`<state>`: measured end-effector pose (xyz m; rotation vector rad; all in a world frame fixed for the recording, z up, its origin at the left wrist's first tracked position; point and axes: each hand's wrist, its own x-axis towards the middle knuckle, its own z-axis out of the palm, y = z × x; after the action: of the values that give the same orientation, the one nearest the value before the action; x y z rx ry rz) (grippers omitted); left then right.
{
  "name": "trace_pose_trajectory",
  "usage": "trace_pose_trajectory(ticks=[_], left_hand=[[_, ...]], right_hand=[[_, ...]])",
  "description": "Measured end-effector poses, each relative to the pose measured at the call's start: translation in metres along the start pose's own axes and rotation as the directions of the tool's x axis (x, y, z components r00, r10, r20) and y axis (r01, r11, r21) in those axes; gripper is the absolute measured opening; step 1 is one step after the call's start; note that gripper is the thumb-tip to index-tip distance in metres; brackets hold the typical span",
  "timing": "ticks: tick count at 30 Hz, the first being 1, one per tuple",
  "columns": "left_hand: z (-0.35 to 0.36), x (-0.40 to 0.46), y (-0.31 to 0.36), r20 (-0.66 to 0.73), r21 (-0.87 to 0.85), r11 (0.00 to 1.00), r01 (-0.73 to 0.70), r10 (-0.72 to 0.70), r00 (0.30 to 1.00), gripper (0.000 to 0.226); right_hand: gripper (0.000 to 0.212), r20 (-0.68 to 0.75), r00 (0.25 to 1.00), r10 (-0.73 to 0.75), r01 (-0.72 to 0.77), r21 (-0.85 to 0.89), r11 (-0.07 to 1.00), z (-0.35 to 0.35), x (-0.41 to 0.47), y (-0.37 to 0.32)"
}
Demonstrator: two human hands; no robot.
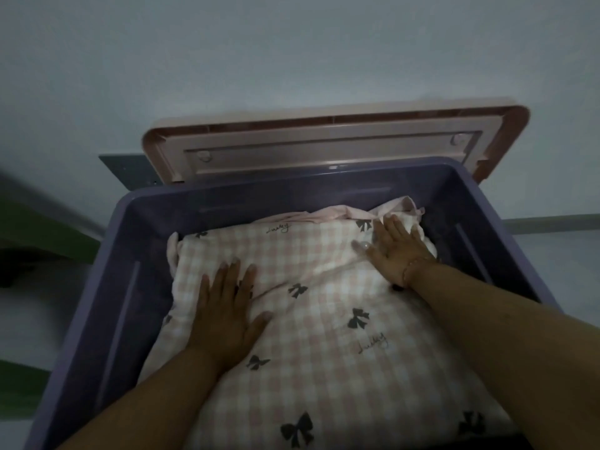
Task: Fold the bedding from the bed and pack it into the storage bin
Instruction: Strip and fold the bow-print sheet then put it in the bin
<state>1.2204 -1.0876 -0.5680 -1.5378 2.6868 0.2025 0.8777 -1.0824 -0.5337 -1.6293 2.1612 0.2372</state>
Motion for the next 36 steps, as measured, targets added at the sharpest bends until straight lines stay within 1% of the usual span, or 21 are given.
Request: trace_pose_trajectory(ticks=[3,5,7,8,10,11,13,16,18,19,22,24,26,27,28,30,31,32,33,35,36], left_hand=[[-0.013,0.008,0.001,-0.023,-0.044,0.999,0.026,-0.027,0.999,0.073],[-0.026,0.014,-0.001,-0.065,0.016,0.998,-0.057,0.057,0.996,0.062],[-0.033,0.021,-0.004,-0.033,0.119,0.976,-0.18,0.185,0.982,0.055],[-0.034,0.026,-0.008,0.009,0.15,0.971,-0.186,0.187,0.982,0.055],[-0.033,0.035,-0.014,0.024,0.152,0.985,-0.088,0.085,0.996,0.057],[-0.031,0.04,-0.015,0.037,0.159,0.987,-0.029,0.024,0.999,0.056],[-0.029,0.048,-0.012,0.082,0.209,0.978,0.026,-0.044,0.996,0.05],[-0.035,0.048,-0.004,0.138,0.186,0.981,0.048,-0.075,0.988,0.049],[-0.04,0.046,-0.002,0.169,0.155,0.987,0.048,-0.074,0.983,0.05],[-0.043,0.045,-0.001,0.173,0.136,0.99,0.042,-0.066,0.983,0.05],[-0.056,0.045,0.006,0.096,0.06,0.998,0.004,-0.009,0.995,0.057],[-0.066,0.043,0.015,0.019,-0.024,1.0,-0.007,0.007,1.0,0.075],[-0.072,0.043,0.024,-0.059,-0.106,0.994,-0.037,0.031,0.998,0.078],[-0.078,0.042,0.031,-0.089,-0.168,0.985,-0.039,0.024,0.996,0.072],[-0.086,0.043,0.038,-0.135,-0.244,0.969,-0.028,-0.006,0.991,0.062],[-0.105,0.05,0.049,-0.274,-0.406,0.914,-0.003,-0.118,0.955,0.034],[-0.117,0.055,0.054,-0.336,-0.473,0.881,-0.005,-0.175,0.925,0.026],[-0.13,0.064,0.056,-0.383,-0.522,0.853,-0.014,-0.22,0.897,0.025],[-0.142,0.075,0.056,-0.403,-0.551,0.834,-0.021,-0.244,0.882,0.026],[-0.158,0.097,0.049,-0.372,-0.549,0.836,0.015,-0.26,0.891,0.027],[-0.161,0.106,0.043,-0.337,-0.492,0.868,0.062,-0.256,0.906,0.029]], right_hand=[[0.076,0.019,0.999,0.033,-0.033,0.006,0.999,-0.017,-0.007,-0.013],[0.082,-0.086,0.995,0.047,-0.046,0.022,0.999,-0.023,-0.02,-0.033],[0.095,-0.22,0.974,-0.049,0.053,0.015,0.998,-0.014,-0.041,-0.053],[0.099,-0.243,0.959,-0.148,0.147,-0.019,0.989,-0.003,-0.052,-0.059],[0.09,-0.16,0.937,-0.31,0.298,-0.098,0.95,0.027,-0.067,-0.06],[0.085,-0.1,0.934,-0.344,0.33,-0.132,0.935,0.039,-0.07,-0.056],[0.083,-0.043,0.936,-0.35,0.337,-0.18,0.924,0.053,-0.067,-0.046],[0.085,-0.019,0.937,-0.349,0.34,-0.181,0.923,0.049,-0.064,-0.045],[0.092,-0.016,0.939,-0.344,0.34,-0.112,0.934,0.042,-0.063,-0.049],[0.098,-0.05,0.943,-0.33,0.328,-0.042,0.944,0.039,-0.062,-0.049],[0.112,-0.215,0.942,-0.258,0.294,0.156,0.943,0.032,-0.065,-0.042],[0.102,-0.262,0.928,-0.264,0.307,0.14,0.941,0.036,-0.074,-0.039],[0.083,-0.274,0.923,-0.271,0.31,0.111,0.944,0.042,-0.084,-0.039],[0.079,-0.251,0.93,-0.267,0.304,0.121,0.945,0.043,-0.089,-0.04],[0.082,-0.222,0.94,-0.258,0.297,0.16,0.941,0.04,-0.095,-0.041],[0.101,-0.225,0.949,-0.22,0.284,0.316,0.905,0.025,-0.097,-0.043],[0.106,-0.254,0.948,-0.193,0.284,0.394,0.874,0.013,-0.094,-0.045],[0.1,-0.316,0.934,-0.165,0.299,0.442,0.846,-0.003,-0.088,-0.048],[0.081,-0.4,0.907,-0.131,0.329,0.483,0.811,-0.022,-0.082,-0.052],[0.04,-0.543,0.839,-0.038,0.398,0.564,0.724,-0.064,-0.07,-0.061],[0.028,-0.569,0.822,-0.002,0.411,0.591,0.695,-0.083,-0.065,-0.065]])
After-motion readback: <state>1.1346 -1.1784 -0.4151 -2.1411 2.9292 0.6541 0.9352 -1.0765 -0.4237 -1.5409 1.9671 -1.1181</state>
